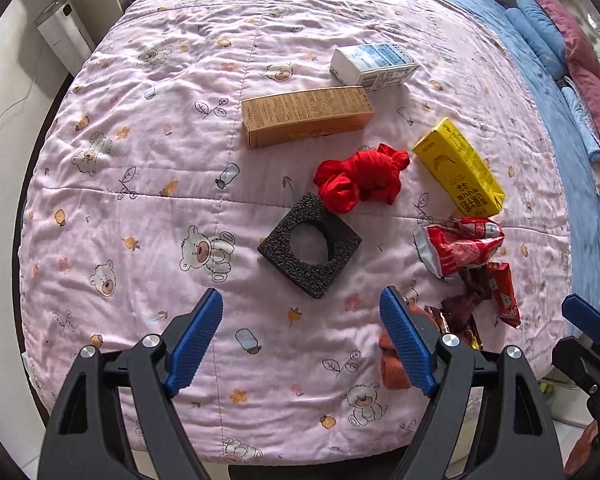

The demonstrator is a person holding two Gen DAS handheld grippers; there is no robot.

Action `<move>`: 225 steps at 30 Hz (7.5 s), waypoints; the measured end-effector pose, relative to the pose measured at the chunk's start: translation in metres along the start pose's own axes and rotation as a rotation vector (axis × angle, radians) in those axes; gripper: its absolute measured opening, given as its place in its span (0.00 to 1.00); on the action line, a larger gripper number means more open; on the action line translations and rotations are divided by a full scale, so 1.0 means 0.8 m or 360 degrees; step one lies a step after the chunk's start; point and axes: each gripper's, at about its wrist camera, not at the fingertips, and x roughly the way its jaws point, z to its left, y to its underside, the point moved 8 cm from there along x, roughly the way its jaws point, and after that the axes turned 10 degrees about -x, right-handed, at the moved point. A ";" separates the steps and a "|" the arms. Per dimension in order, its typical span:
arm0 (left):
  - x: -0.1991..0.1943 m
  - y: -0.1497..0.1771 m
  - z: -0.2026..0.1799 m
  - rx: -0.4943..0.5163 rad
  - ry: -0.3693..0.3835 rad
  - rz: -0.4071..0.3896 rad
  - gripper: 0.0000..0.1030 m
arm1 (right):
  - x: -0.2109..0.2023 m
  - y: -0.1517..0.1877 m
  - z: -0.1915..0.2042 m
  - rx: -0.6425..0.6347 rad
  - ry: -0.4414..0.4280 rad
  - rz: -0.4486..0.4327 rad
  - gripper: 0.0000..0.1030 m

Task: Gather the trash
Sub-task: 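Move both tools back over the bed toward the remaining items, then grasp the black foam square with the left gripper, then grasp the red cloth with the right gripper, then carry foam and red cloth to the wastebasket and open both grippers, then return both tools over the bed and grasp the orange sock with the left gripper, then grasp the brown candy wrapper with the right gripper while the left gripper holds the sock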

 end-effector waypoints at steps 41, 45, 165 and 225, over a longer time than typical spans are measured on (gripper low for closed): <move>0.106 -0.091 0.072 -0.0117 0.0093 0.0132 0.23 | 0.241 -0.106 -0.033 0.0056 -0.0001 0.0330 0.54; 0.104 -0.083 0.074 -0.0148 0.0101 0.0134 0.23 | 0.262 -0.101 -0.035 0.0099 -0.0029 0.0358 0.46; -0.046 0.149 -0.100 0.0627 0.0205 0.0076 0.69 | -0.062 0.170 -0.014 0.0549 0.0217 -0.0105 0.51; 0.054 0.108 -0.080 0.0235 0.0330 0.0279 0.15 | 0.105 0.103 -0.038 0.0156 -0.0021 0.0266 0.01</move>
